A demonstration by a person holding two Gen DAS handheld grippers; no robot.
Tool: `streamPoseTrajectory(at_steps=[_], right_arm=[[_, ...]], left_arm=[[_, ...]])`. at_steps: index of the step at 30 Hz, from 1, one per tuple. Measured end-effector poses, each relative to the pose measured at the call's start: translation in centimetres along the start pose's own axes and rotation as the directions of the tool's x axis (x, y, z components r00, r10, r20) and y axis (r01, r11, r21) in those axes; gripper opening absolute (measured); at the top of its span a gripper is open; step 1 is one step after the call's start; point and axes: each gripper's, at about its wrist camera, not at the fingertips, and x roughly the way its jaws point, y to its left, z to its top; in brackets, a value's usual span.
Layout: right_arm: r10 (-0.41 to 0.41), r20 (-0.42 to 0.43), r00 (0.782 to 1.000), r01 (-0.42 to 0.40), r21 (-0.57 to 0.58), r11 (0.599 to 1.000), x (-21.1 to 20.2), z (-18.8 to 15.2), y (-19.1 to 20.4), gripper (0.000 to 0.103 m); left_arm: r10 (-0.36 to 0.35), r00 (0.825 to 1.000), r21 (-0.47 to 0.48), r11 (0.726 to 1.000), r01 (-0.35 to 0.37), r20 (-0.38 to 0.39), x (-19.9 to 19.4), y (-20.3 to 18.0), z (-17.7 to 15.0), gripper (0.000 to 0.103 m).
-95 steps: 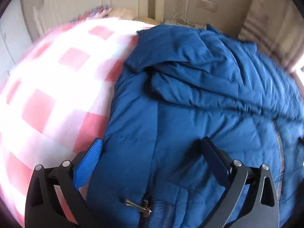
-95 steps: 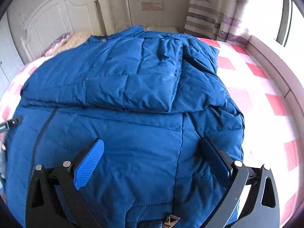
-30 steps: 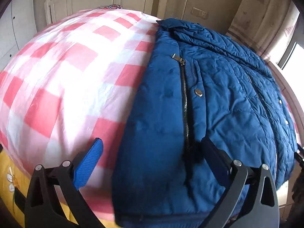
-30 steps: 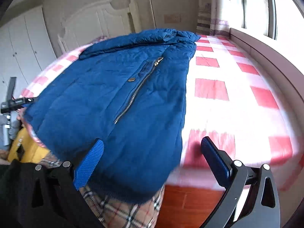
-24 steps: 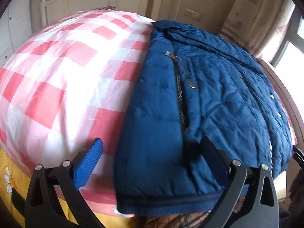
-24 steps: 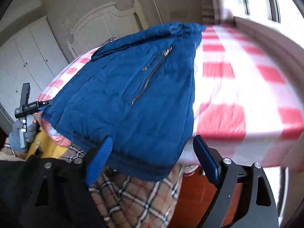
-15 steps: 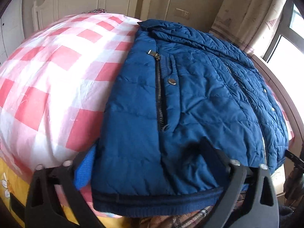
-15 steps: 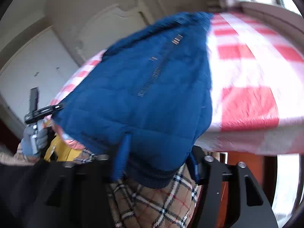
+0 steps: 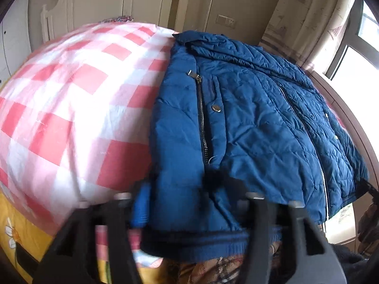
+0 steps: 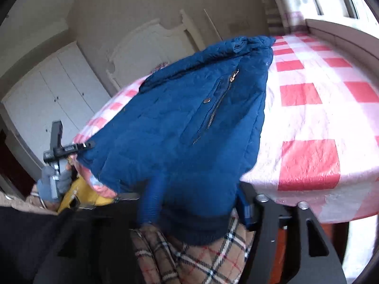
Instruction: Fold large clothes
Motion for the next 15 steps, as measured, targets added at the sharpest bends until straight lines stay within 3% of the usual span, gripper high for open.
streamPoseTrajectory(at_steps=[2, 5, 7, 9, 12, 14, 15], right_arm=[[-0.027, -0.007, 1.000, 0.027, -0.026, 0.999, 0.5, 0.4, 0.4, 0.069], [-0.065, -0.016, 0.998, 0.064, -0.063, 0.996, 1.7, 1.0, 1.0, 0.064], [-0.092, -0.003, 0.996, 0.091, -0.073, 0.993, 2.5, 1.2, 1.3, 0.056], [-0.099, 0.027, 0.995, 0.100, -0.043, 0.994, 2.6, 1.2, 0.9, 0.038], [-0.070, 0.082, 0.994, 0.071, -0.004, 0.997, 1.5, 0.6, 0.4, 0.024], [-0.027, 0.119, 0.993, 0.025, 0.025, 0.999, 0.1, 0.4, 0.3, 0.022], [0.033, 0.159, 0.987, -0.039, 0.031, 0.999, -1.3, 0.3, 0.5, 0.021]], left_arm=[[-0.004, 1.000, 0.009, 1.000, 0.004, -0.003, 0.6, -0.3, 0.0, 0.075], [-0.007, 1.000, 0.024, 1.000, 0.007, -0.009, 1.6, -0.9, 0.4, 0.076], [-0.011, 1.000, 0.022, 1.000, 0.011, -0.007, 2.1, -1.1, 0.8, 0.076], [-0.010, 1.000, 0.027, 1.000, 0.010, -0.004, 2.6, -1.2, 1.3, 0.074], [-0.023, 1.000, 0.044, 0.999, 0.023, 0.001, 2.5, -1.4, 1.4, 0.048], [-0.028, 0.999, 0.033, 0.999, 0.027, 0.024, 1.6, -1.2, 1.3, 0.018], [-0.034, 0.998, 0.025, 0.999, 0.033, 0.044, 0.6, -1.0, 1.2, 0.010]])
